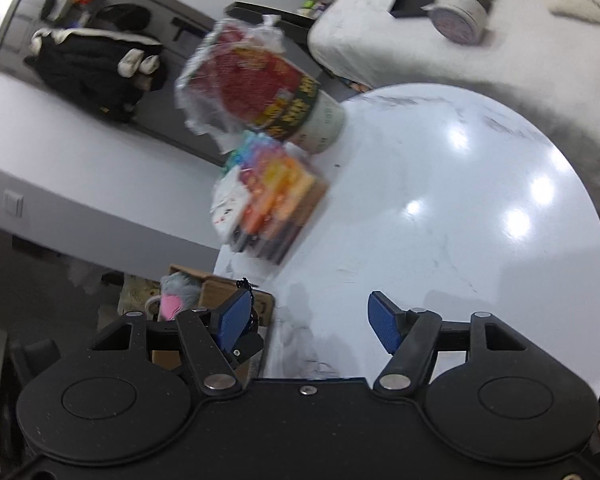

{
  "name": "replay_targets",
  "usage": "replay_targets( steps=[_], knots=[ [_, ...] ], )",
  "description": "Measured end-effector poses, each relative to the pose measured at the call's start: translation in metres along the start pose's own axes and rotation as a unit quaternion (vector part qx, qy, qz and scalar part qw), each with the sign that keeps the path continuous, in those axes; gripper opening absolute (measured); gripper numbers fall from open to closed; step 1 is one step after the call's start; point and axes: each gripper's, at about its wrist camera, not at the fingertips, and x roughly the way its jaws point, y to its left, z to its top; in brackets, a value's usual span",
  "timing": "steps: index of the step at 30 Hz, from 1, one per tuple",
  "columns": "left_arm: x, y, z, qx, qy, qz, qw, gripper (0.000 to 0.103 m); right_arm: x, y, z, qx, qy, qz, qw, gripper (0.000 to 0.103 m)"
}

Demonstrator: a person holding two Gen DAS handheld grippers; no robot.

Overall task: Organize soft objects
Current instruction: 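Carry the black lace plush with the left gripper into the box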

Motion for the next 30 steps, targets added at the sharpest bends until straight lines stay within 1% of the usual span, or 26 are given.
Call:
replay_targets(
  steps=[2, 3, 9, 19, 20, 22, 24, 25, 27, 30],
  knots=[
    [-0.012, 0.003, 0.0, 0.007, -0.006, -0.01, 0.9999, 0.009, -0.003, 0.007, -0.001, -0.006, 0.0, 0.008, 1.0, 0.081],
    [-0.019, 0.004, 0.0, 0.012, -0.009, -0.015, 0.9998, 0.009, -0.004, 0.012, -0.002, -0.01, 0.0, 0.012, 1.0, 0.082],
    [-0.051, 0.015, 0.002, 0.018, -0.024, -0.042, 0.9987, 0.009, -0.002, 0.042, -0.005, -0.03, 0.022, 0.044, 0.998, 0.083],
    [-0.082, 0.046, 0.004, -0.001, -0.041, -0.055, 0.9976, 0.009, 0.006, 0.098, -0.018, -0.06, 0.048, 0.089, 0.993, 0.082],
    [-0.084, 0.049, 0.004, -0.003, -0.044, -0.055, 0.9975, 0.009, 0.008, 0.103, -0.021, -0.064, 0.05, 0.092, 0.992, 0.079],
    [-0.088, 0.056, 0.005, -0.006, -0.048, -0.056, 0.9973, 0.009, 0.013, 0.112, -0.025, -0.07, 0.058, 0.096, 0.991, 0.071],
    [-0.092, 0.064, 0.006, -0.008, -0.051, -0.057, 0.997, 0.009, 0.019, 0.12, -0.029, -0.072, 0.069, 0.099, 0.99, 0.056],
    [-0.094, 0.068, 0.006, -0.009, -0.053, -0.057, 0.9969, 0.009, 0.023, 0.123, -0.031, -0.073, 0.073, 0.101, 0.989, 0.052],
    [-0.098, 0.075, 0.007, -0.011, -0.057, -0.059, 0.9966, 0.009, 0.029, 0.13, -0.036, -0.078, 0.084, 0.106, 0.988, 0.033],
    [-0.101, 0.086, 0.01, -0.019, -0.062, -0.058, 0.9962, 0.009, 0.037, 0.142, -0.04, -0.084, 0.097, 0.109, 0.986, 0.02]
  ],
)
